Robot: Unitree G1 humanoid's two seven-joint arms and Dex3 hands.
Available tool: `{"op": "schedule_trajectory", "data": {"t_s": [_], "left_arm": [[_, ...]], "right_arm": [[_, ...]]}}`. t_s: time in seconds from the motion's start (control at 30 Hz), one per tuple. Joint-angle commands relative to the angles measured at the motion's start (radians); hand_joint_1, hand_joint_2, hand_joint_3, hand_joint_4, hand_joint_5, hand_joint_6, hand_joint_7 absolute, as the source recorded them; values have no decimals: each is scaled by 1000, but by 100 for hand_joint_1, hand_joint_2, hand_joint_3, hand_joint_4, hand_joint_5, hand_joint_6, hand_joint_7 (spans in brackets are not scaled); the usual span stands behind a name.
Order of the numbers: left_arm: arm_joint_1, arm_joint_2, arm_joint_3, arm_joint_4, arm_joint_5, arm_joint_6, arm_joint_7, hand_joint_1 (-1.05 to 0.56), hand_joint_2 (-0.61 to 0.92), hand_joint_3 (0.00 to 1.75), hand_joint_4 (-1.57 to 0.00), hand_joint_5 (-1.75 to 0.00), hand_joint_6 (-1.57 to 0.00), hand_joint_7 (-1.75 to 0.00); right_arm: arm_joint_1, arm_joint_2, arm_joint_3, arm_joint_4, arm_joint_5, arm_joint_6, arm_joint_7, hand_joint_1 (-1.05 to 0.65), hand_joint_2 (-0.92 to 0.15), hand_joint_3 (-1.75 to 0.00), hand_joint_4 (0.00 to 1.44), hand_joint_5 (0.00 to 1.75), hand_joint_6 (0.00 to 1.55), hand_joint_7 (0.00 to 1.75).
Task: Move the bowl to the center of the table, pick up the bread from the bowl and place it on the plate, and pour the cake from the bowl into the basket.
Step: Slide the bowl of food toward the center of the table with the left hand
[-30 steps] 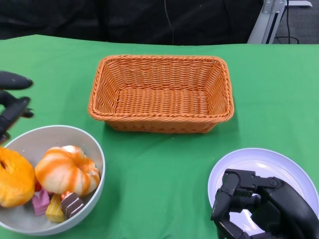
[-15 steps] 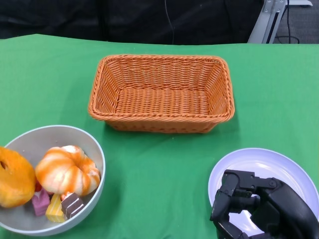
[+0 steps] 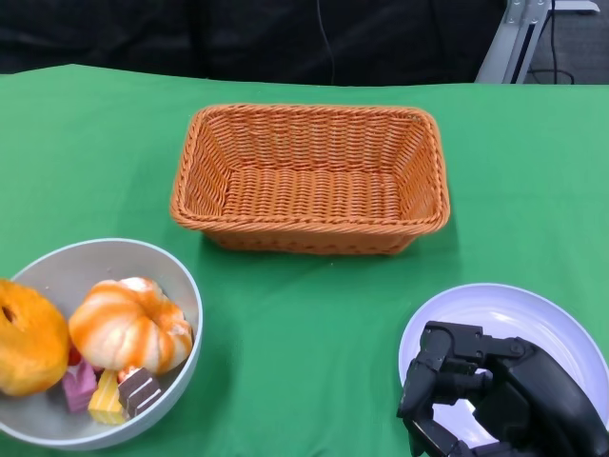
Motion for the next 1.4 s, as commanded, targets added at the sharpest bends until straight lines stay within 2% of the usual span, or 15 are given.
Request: {"op": "schedule_trajectory", "data": {"t_s": [0.03, 0.07, 0.17, 0.3, 0.43, 0.77, 0.87, 1.1, 1.4], "left_arm": [[45, 48, -19, -37, 1, 97, -36, -64, 92, 52, -33, 0, -35, 0], [56, 53, -24, -51, -7, 123, -51, -65, 92, 53, -27, 0, -31, 0], [81, 58, -32, -97, -13, 186, -72, -72, 92, 51, -22, 0, -27, 0], [103, 73, -53, -140, -28, 258, -129, -73, 92, 57, -7, 0, -15, 0], [137, 69, -60, -214, -68, 333, -168, -72, 92, 60, -1, 0, -9, 0], [232, 50, -66, -444, -135, 528, -180, -73, 92, 64, 0, 0, -6, 0], [246, 30, -55, -494, -184, 593, -174, -68, 92, 57, -1, 0, -10, -1], [284, 57, -99, -541, -184, 608, -211, -71, 92, 67, 0, 0, -3, -1], [304, 50, -111, -583, -215, 645, -224, -74, 92, 67, 0, 0, -2, 0]], "right_arm": [[1, -1, 1, 0, 1, -11, -7, -18, -45, -106, 72, 169, 72, 132], [1, -1, 1, 0, 1, -10, -7, -18, -45, -107, 72, 169, 72, 132], [-1, -1, 1, 3, 5, -11, -4, -17, -44, -108, 72, 168, 71, 132], [-2, 0, 3, 6, 6, -12, -2, -17, -44, -109, 72, 169, 71, 132], [-2, 2, 3, 8, -4, -18, -8, -17, -43, -110, 72, 168, 72, 131], [-3, 1, 4, 14, 5, -20, -4, -18, -44, -108, 72, 168, 72, 130], [-3, 2, 4, 18, 5, -20, -4, -16, -44, -108, 72, 167, 73, 129], [-4, 2, 6, 19, 5, -16, -3, -16, -44, -108, 71, 168, 72, 129], [-5, -1, 9, 18, -2, -13, -7, -17, -44, -108, 71, 167, 73, 129]]}}
